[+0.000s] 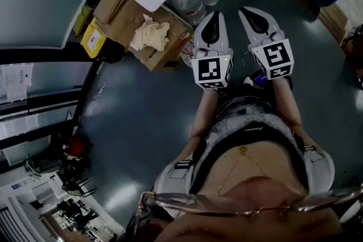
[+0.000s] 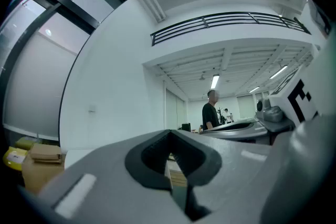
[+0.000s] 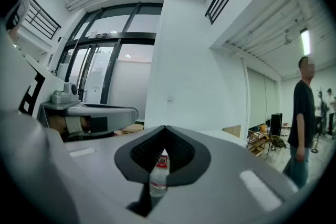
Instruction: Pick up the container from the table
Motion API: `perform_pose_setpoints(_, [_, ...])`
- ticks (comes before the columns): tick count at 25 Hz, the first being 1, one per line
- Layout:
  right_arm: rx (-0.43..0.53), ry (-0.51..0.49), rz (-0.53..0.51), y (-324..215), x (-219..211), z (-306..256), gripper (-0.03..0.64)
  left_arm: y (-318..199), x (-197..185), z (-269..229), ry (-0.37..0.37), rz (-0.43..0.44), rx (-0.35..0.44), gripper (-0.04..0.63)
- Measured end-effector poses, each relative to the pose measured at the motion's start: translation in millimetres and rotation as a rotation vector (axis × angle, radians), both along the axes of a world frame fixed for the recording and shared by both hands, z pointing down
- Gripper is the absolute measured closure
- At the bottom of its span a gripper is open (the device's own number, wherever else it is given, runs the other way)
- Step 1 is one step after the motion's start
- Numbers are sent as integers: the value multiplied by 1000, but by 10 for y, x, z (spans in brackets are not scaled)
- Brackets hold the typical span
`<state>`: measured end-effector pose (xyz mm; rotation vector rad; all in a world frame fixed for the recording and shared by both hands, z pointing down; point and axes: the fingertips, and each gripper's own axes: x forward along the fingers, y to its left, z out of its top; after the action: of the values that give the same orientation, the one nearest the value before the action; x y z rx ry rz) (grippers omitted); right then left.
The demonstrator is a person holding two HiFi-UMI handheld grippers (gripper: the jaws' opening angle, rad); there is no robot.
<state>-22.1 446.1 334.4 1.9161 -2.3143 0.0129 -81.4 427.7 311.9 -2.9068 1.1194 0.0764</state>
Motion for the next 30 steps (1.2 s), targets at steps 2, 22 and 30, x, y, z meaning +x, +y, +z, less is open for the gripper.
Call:
perform_pose_setpoints(2, [1, 1, 0, 3, 70, 13, 594, 12, 54, -5, 8, 0, -8, 595])
perform_pose_setpoints(22, [24, -66, -10, -179, 348, 78, 591, -224, 207, 147, 27, -37, -68, 595])
perform_pose_setpoints(30, [21, -34, 37, -745, 363, 95, 591, -846, 251, 202, 31, -11, -59, 595])
